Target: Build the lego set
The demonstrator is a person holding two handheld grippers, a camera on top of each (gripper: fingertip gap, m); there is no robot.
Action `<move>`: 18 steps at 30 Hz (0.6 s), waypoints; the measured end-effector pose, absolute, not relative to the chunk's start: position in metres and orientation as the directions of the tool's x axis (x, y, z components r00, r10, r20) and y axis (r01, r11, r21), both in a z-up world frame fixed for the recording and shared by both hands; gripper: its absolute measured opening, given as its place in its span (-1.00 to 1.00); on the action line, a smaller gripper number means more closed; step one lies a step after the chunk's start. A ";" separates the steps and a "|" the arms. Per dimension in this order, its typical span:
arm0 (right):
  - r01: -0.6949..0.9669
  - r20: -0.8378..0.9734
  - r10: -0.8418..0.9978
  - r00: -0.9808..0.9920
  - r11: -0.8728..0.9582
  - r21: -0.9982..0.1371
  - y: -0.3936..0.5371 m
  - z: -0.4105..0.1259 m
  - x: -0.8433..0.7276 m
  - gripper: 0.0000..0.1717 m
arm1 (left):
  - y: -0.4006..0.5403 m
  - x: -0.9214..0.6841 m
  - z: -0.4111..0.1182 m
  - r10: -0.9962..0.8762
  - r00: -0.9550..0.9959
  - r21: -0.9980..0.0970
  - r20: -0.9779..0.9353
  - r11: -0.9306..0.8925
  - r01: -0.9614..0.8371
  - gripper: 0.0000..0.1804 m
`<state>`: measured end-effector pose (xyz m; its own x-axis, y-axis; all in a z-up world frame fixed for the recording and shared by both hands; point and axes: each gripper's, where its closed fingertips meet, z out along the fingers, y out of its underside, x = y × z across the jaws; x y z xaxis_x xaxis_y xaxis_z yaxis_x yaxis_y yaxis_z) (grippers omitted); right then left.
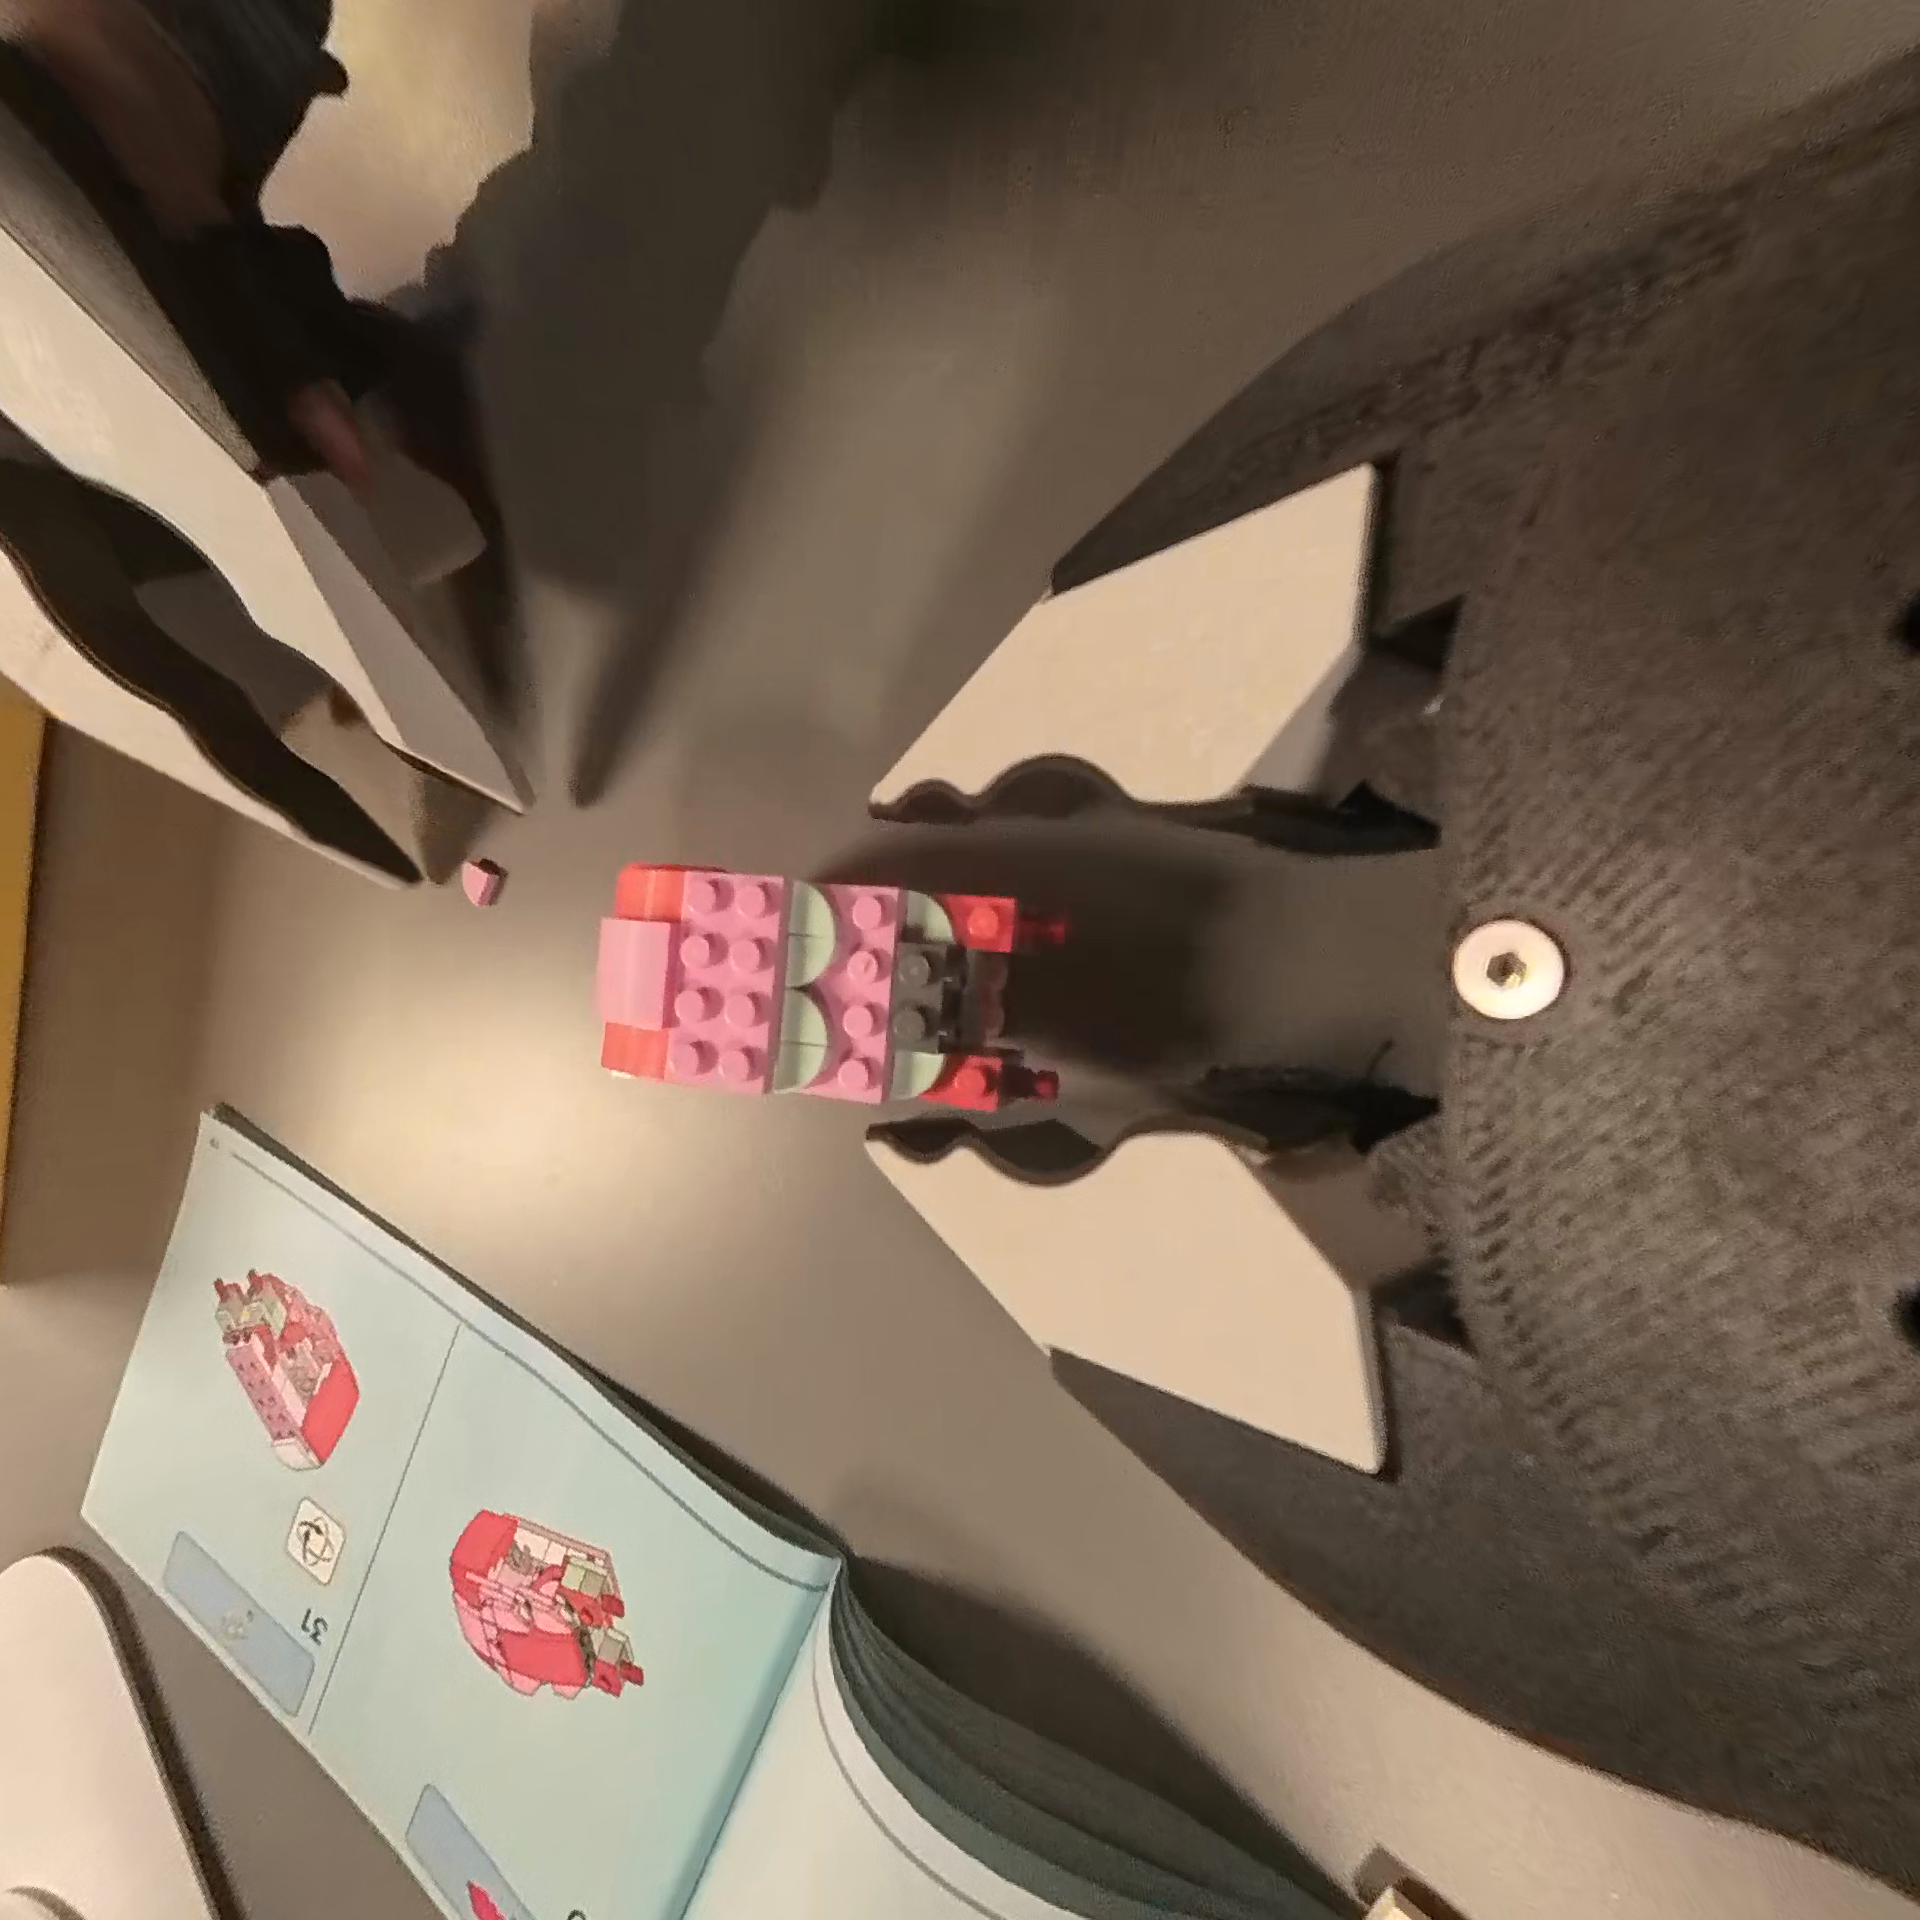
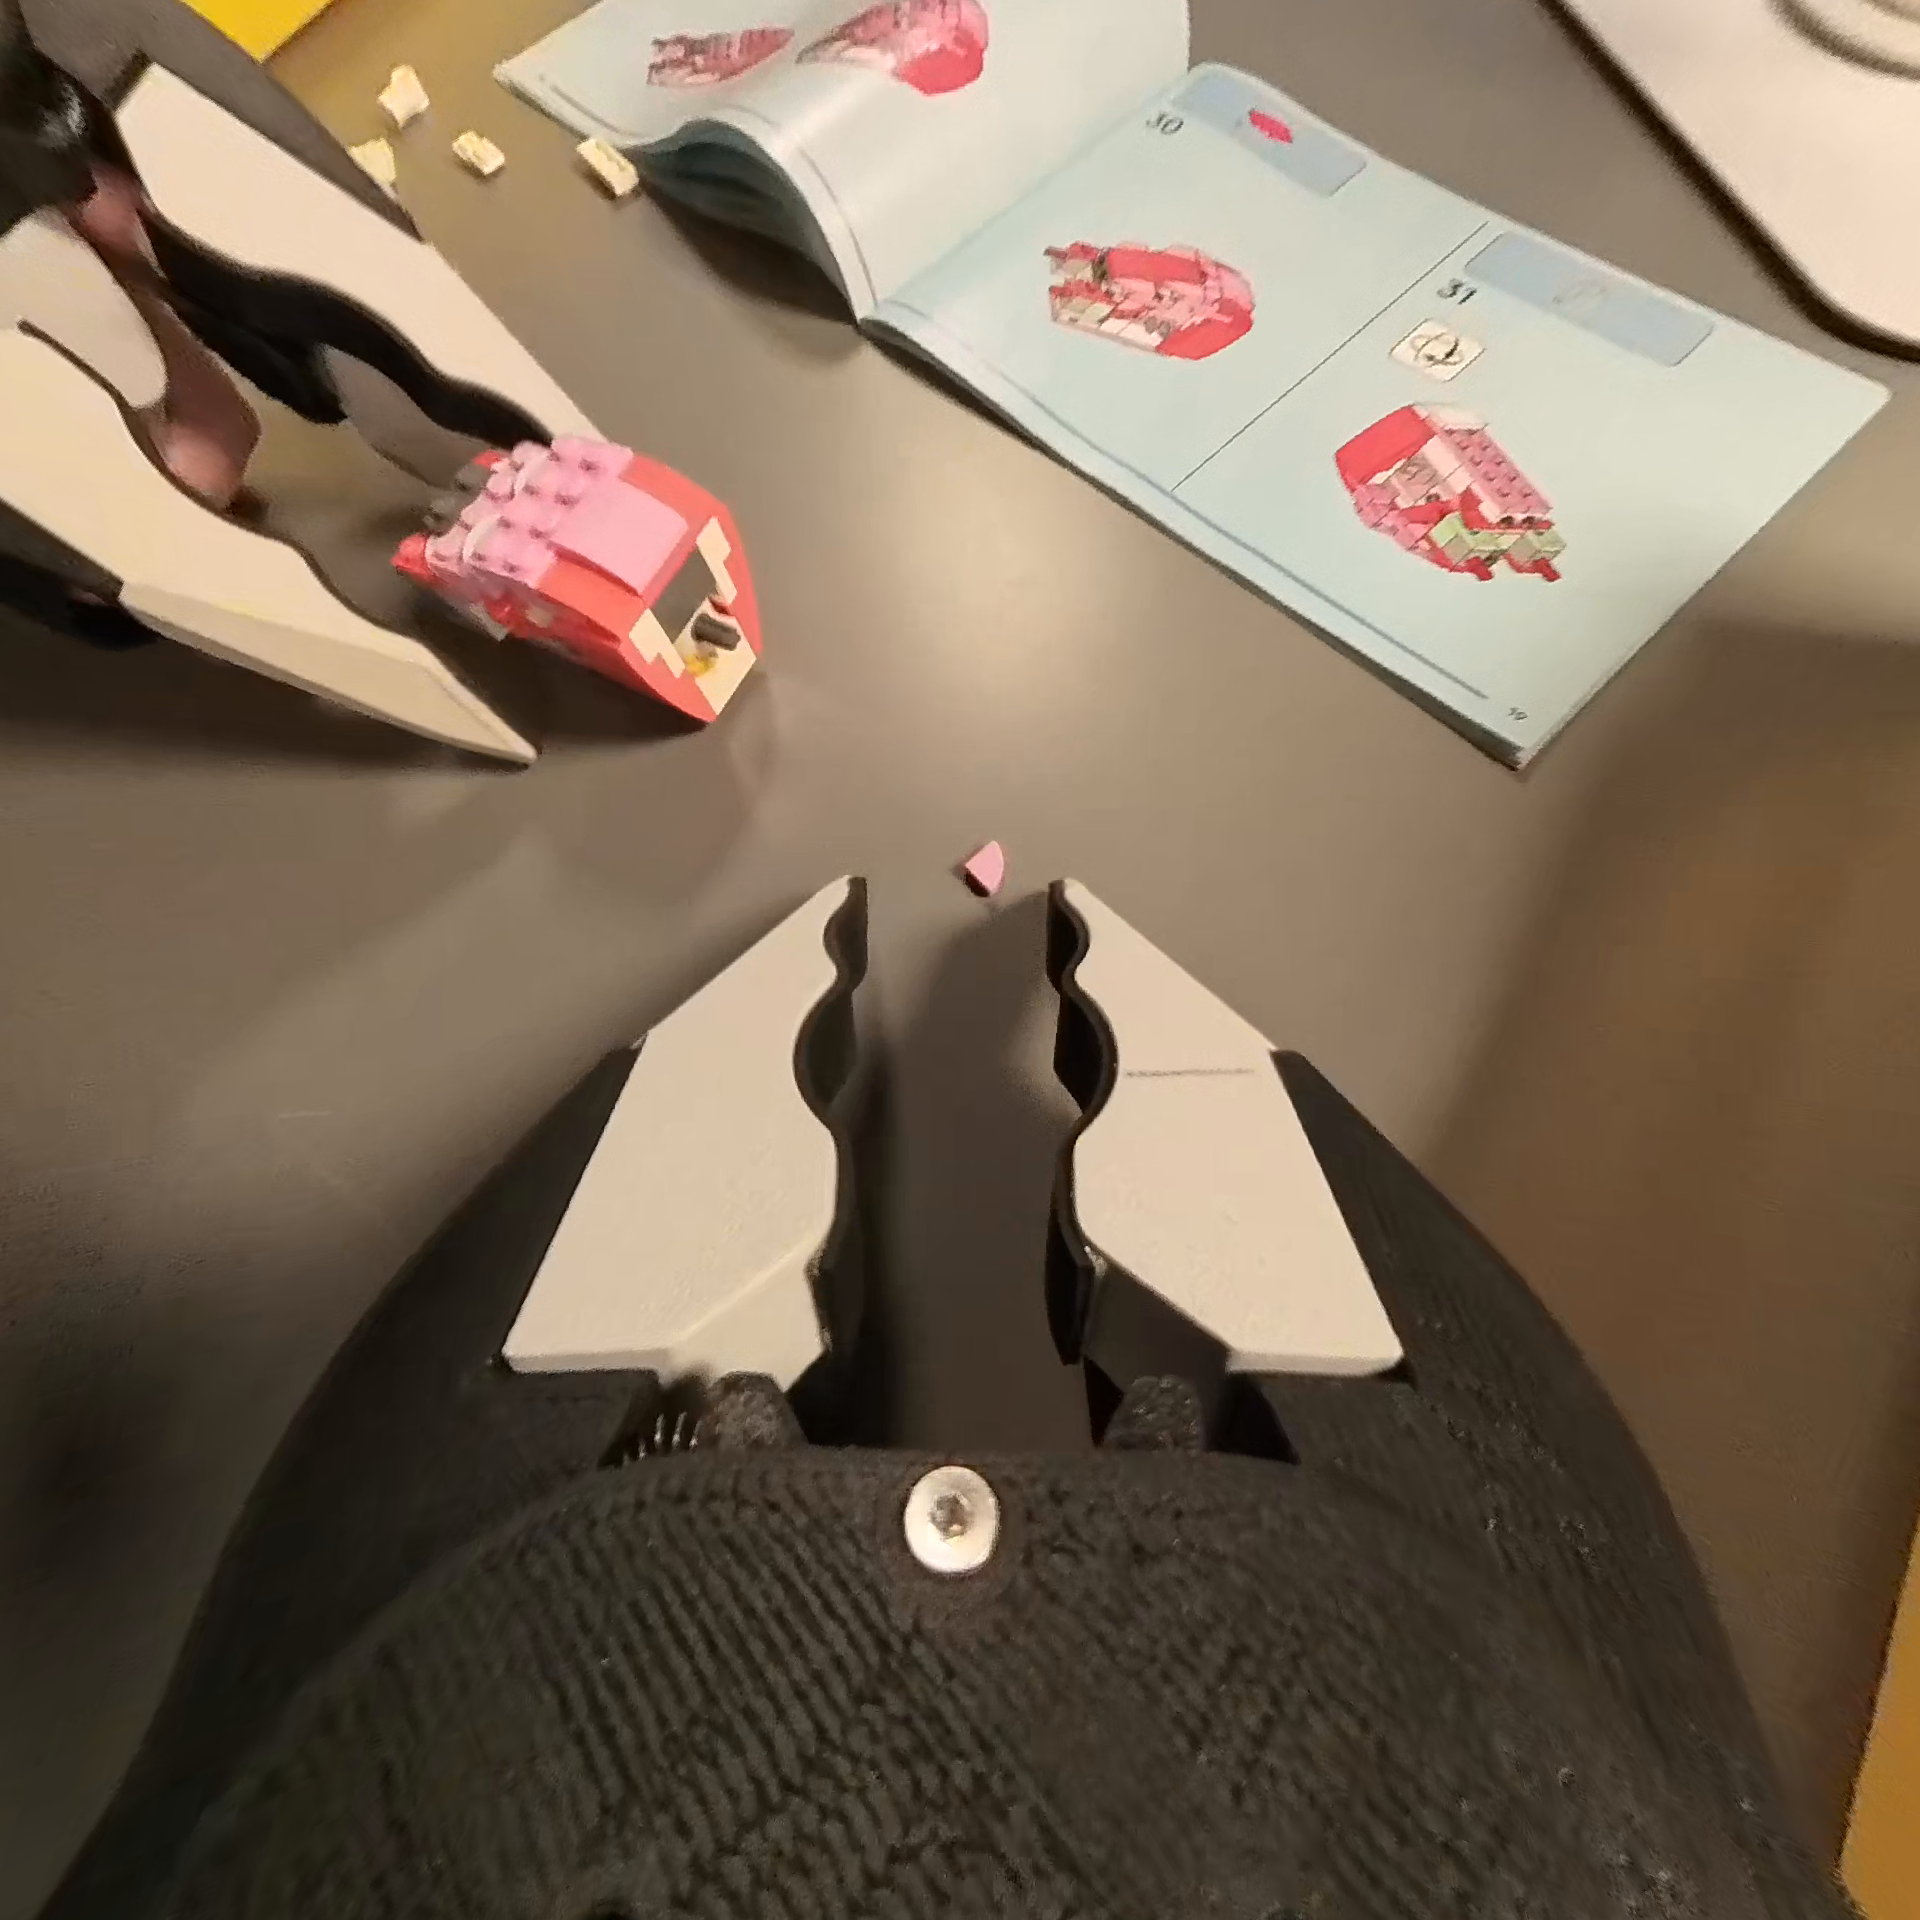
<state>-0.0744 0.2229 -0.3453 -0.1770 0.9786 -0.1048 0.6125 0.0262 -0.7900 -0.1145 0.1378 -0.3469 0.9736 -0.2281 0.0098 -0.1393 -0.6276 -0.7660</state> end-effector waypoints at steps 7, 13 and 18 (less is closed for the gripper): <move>0.614 -0.097 0.971 -0.217 0.059 -0.787 0.211 -0.346 -0.073 -0.67 | 0.128 -0.099 -0.348 -0.287 0.955 -0.747 0.074 -0.650 -0.138 -0.42; 0.578 -0.062 0.983 -0.173 0.050 -0.814 0.216 -0.340 -0.073 -0.71 | 0.124 -0.100 -0.347 -0.311 0.946 -0.740 0.089 -0.657 -0.147 -0.40; 0.452 -0.159 0.957 -0.244 -0.033 -0.891 0.181 -0.314 -0.084 -0.50 | 0.121 -0.091 -0.342 -0.365 0.905 -0.744 0.219 -0.663 -0.087 -0.22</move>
<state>-0.0840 0.1813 -0.3139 -0.2444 0.9566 -0.1589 0.4521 -0.0326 -0.8914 -0.0914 0.1207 -0.3420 0.9051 -0.3647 0.2185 -0.0874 -0.6626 -0.7438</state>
